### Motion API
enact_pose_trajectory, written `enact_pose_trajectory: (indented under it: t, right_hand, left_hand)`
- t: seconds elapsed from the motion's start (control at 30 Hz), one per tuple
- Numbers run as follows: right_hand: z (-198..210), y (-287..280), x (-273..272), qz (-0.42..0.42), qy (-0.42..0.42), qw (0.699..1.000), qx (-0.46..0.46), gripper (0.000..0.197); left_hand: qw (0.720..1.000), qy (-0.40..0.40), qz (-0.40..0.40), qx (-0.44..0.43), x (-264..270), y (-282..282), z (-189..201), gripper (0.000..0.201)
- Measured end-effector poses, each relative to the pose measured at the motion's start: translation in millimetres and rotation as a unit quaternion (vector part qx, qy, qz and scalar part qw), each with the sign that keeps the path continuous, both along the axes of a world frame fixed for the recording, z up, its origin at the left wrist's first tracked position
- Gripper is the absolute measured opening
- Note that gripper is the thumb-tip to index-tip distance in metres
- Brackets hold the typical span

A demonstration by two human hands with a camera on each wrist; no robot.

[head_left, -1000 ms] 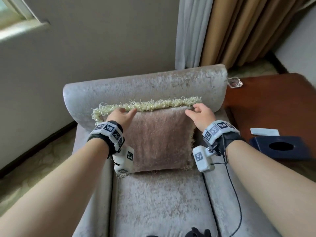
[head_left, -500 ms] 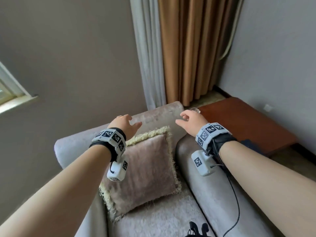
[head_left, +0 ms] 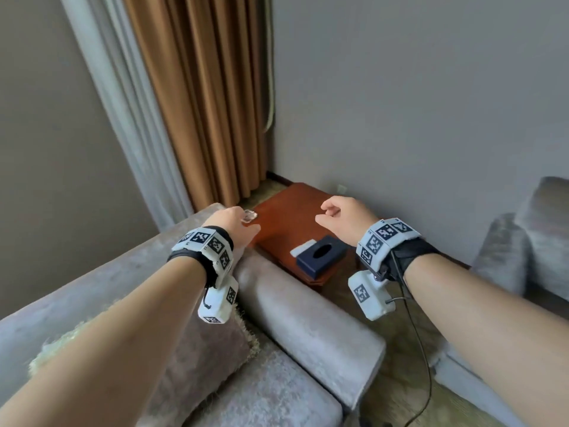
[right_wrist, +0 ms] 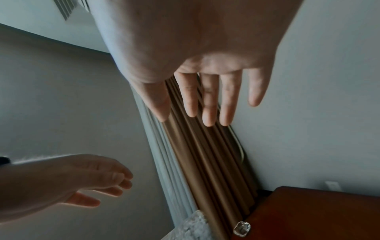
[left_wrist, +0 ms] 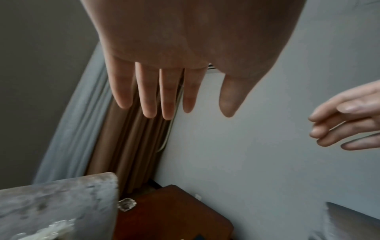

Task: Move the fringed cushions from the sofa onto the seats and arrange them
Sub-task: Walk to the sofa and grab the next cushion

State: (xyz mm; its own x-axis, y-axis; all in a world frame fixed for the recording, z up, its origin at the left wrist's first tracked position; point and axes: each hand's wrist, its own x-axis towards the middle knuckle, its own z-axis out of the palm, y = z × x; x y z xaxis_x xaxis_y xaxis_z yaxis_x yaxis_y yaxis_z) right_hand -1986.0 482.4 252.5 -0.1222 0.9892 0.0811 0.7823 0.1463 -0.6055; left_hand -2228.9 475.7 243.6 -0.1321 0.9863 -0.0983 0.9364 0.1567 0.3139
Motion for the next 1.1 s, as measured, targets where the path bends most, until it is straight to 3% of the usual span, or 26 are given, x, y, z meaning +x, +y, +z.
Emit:
enact_pose_trajectory:
  t: [0.27,0.7,1.1]
  right_hand:
    - [8,-21,120,-0.095,0.003,0.996,0.006,0.035]
    - [-9,-15,406,-0.204,0.007,0.979,0.008,0.039]
    - [-25,-11,601,-0.309,0.017,0.951,-0.017,0.034]
  left_hand:
    - [0.995,-0.026,-0.092,0.031,135,28,16,0.056]
    - [0.972,-0.040,-0.229,0.031,450,77,11,0.055]
    - [0.936,-0.019,-0.351,0.009,673,126,-4,0.051]
